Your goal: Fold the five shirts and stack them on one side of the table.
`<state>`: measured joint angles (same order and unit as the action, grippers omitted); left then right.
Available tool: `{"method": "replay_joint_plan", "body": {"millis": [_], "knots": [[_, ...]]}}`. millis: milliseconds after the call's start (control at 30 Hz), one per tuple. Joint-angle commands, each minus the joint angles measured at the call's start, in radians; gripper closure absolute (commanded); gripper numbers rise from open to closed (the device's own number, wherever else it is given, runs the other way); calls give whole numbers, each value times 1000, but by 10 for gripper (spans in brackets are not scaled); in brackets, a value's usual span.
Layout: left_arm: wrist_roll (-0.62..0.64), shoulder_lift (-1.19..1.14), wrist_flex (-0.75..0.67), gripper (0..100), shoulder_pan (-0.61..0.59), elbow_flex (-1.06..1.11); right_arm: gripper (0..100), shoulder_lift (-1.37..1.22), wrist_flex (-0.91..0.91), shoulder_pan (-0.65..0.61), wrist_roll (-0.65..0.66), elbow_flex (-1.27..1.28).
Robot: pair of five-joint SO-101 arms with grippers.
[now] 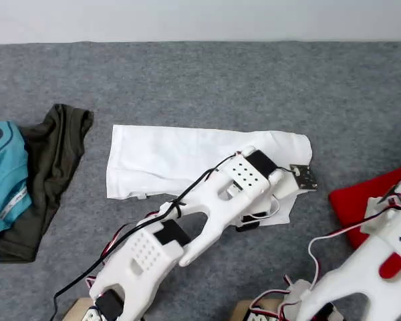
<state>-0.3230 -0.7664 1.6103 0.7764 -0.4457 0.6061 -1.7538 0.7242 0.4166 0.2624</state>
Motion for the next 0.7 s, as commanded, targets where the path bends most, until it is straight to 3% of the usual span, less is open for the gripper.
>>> {"method": "replay_joint_plan", "body": {"millis": [0,133,267,367,667], "knots": [[-3,-9,-29,877,-9,-15,855,27,-35,-5,-11,-5],[15,-46,-5,885,-9,-64,855,27,-35,-5,-11,-5],[40,-81,32,990,-3,-113,855,27,-35,-5,-11,-5],[40,-77,97,998,14,-139,855,25,-35,-5,-9,-5],[43,187,143,998,127,-90,855,18,-33,-5,-8,-5]]}}
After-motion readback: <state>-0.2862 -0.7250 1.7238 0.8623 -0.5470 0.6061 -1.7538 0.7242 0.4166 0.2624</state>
